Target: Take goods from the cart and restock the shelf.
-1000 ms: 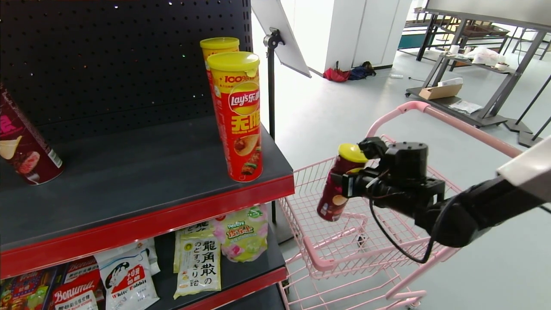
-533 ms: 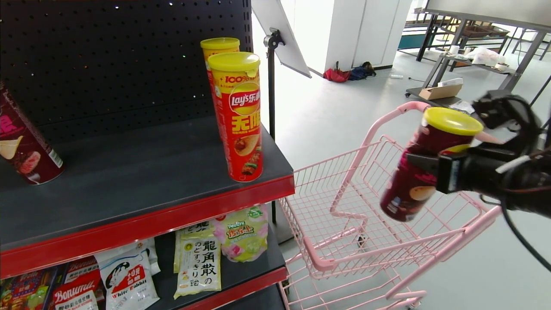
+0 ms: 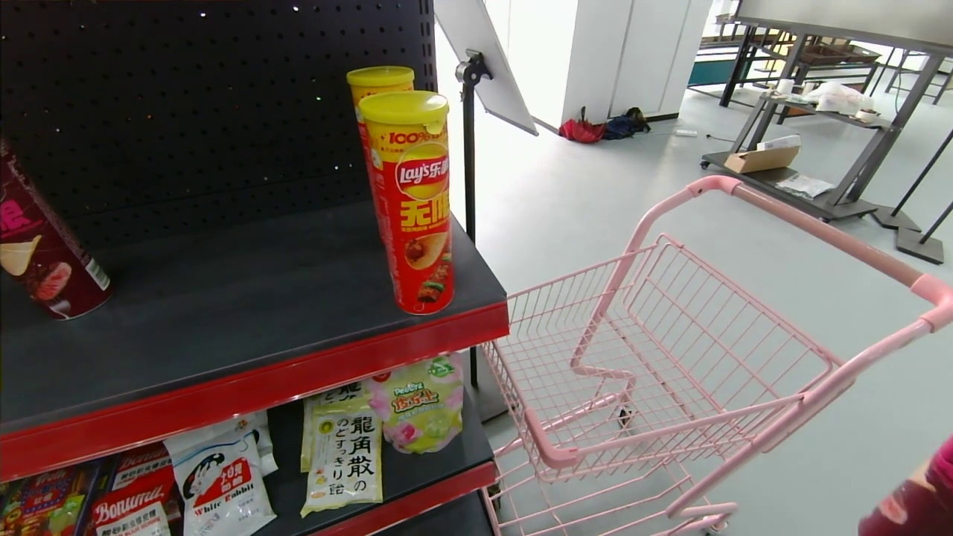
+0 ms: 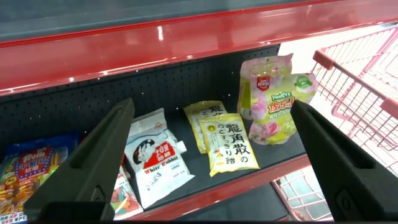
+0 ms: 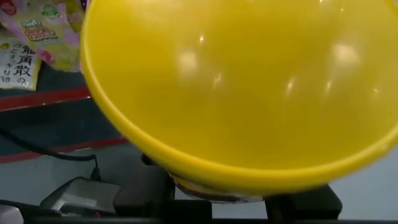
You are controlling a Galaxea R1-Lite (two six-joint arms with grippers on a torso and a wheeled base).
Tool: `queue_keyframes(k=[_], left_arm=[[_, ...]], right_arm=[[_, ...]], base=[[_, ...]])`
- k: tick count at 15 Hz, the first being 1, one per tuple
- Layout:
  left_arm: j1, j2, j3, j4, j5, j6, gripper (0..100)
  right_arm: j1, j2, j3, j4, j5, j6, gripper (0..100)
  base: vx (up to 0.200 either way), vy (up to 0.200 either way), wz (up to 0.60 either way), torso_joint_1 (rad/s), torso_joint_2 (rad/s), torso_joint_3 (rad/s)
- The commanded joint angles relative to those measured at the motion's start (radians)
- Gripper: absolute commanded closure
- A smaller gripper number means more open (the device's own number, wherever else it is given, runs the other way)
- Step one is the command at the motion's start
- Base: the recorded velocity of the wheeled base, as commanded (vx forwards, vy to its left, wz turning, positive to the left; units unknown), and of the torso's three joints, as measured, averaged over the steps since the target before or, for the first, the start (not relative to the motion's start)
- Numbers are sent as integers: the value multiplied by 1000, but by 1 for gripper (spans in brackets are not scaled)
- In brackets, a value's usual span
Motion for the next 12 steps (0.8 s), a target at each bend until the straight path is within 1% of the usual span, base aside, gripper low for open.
queue_keyframes(k=[1, 5, 7, 12], left_arm=[[1, 1, 1, 0, 0, 0, 0], [1, 1, -1, 0, 0, 0, 0], [1, 1, -1, 0, 0, 0, 0], [1, 1, 1, 0, 0, 0, 0]], right_arm=[[-33, -186, 63, 39, -3, -8, 100], [-33, -188, 71, 39, -3, -8, 100], [-33, -189, 79, 38, -3, -8, 100], [-33, -197, 108, 33, -3, -29, 100]], base=[[0, 0, 0, 0, 0, 0], [0, 0, 0, 18, -43, -29], [0, 0, 0, 151, -415, -259], [0, 0, 0, 205, -543, -328]])
